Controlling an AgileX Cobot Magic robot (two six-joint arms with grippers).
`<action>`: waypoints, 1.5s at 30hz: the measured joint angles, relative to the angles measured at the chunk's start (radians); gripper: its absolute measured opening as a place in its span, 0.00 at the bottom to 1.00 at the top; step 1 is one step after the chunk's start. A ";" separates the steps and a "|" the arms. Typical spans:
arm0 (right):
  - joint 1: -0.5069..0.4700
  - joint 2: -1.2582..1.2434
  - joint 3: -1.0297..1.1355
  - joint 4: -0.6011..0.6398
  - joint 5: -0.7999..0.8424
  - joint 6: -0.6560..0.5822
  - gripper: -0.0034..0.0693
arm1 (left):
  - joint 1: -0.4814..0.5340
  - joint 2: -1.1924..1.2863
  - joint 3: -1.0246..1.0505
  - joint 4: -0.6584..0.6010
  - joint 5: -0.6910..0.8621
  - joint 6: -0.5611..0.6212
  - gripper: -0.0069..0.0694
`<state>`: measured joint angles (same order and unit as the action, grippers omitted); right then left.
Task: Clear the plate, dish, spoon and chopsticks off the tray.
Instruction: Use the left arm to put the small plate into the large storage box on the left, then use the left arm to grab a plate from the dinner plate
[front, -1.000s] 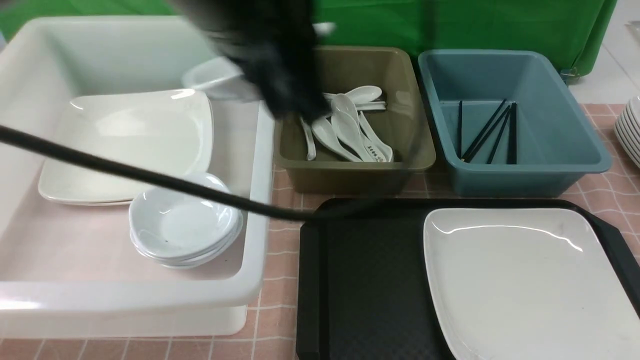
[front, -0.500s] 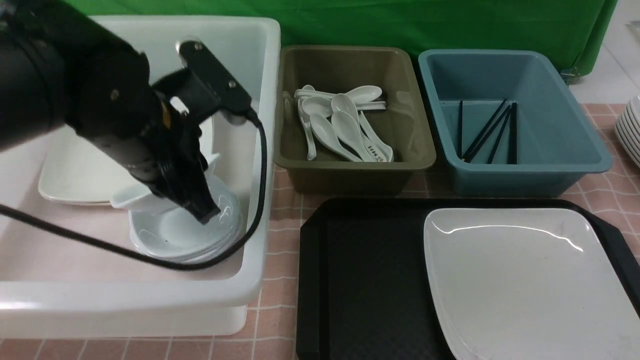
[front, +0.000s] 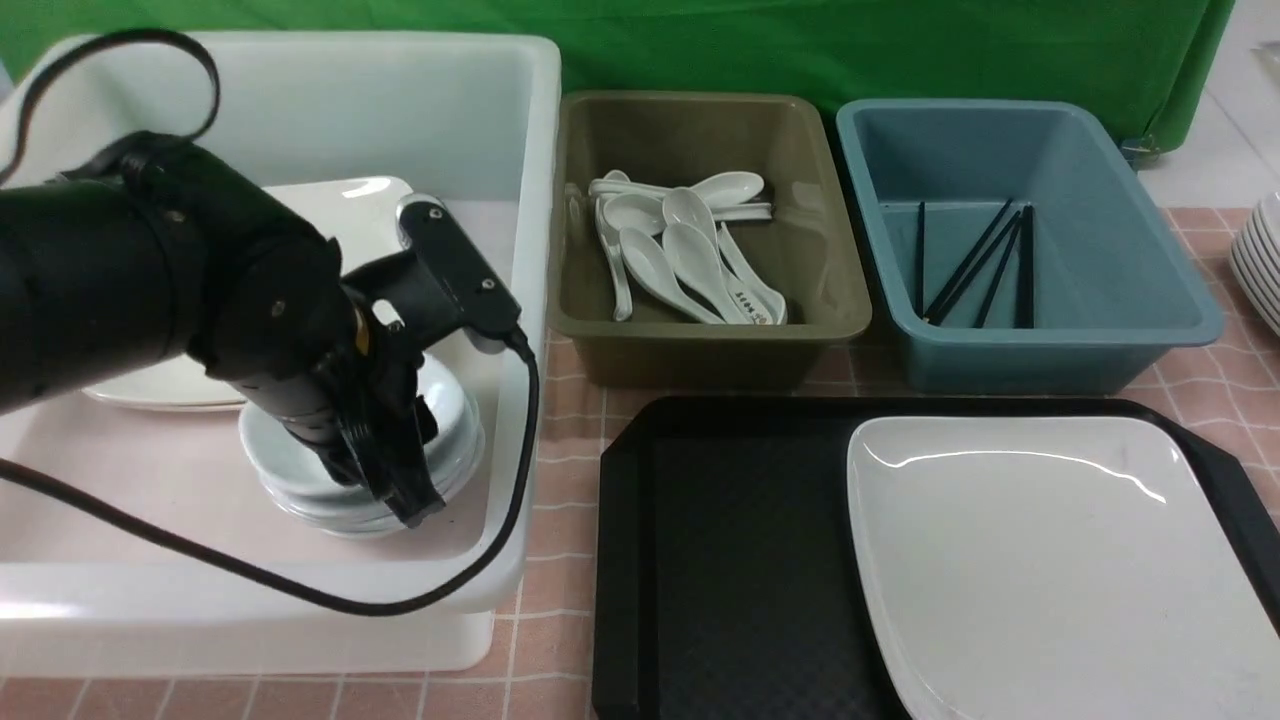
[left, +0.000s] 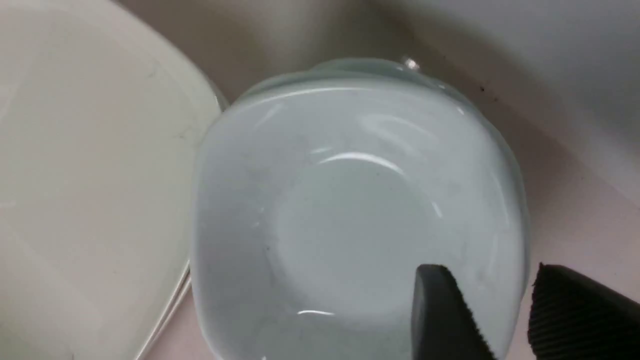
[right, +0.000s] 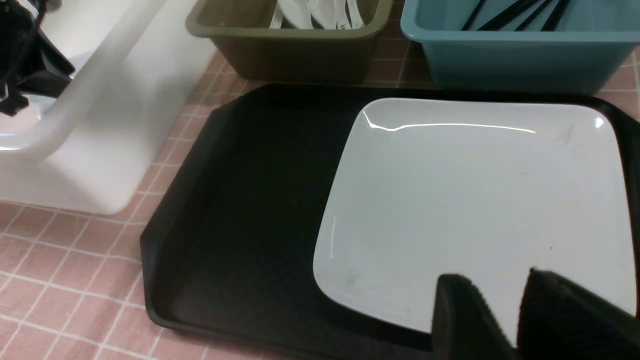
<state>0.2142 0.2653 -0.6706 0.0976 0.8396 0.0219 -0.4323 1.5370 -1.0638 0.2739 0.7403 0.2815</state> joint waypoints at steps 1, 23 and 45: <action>0.000 0.000 0.000 0.000 0.000 0.000 0.38 | 0.000 -0.003 -0.002 -0.003 0.002 -0.003 0.45; 0.000 0.000 0.000 0.001 0.001 0.000 0.38 | -0.138 -0.003 -0.193 -1.093 0.222 -0.073 0.10; 0.000 0.000 0.000 0.001 0.001 -0.003 0.38 | -0.373 0.509 -0.207 -1.194 -0.211 -0.170 0.76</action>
<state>0.2142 0.2653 -0.6706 0.0985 0.8407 0.0194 -0.8053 2.0458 -1.2712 -0.9198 0.5297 0.1112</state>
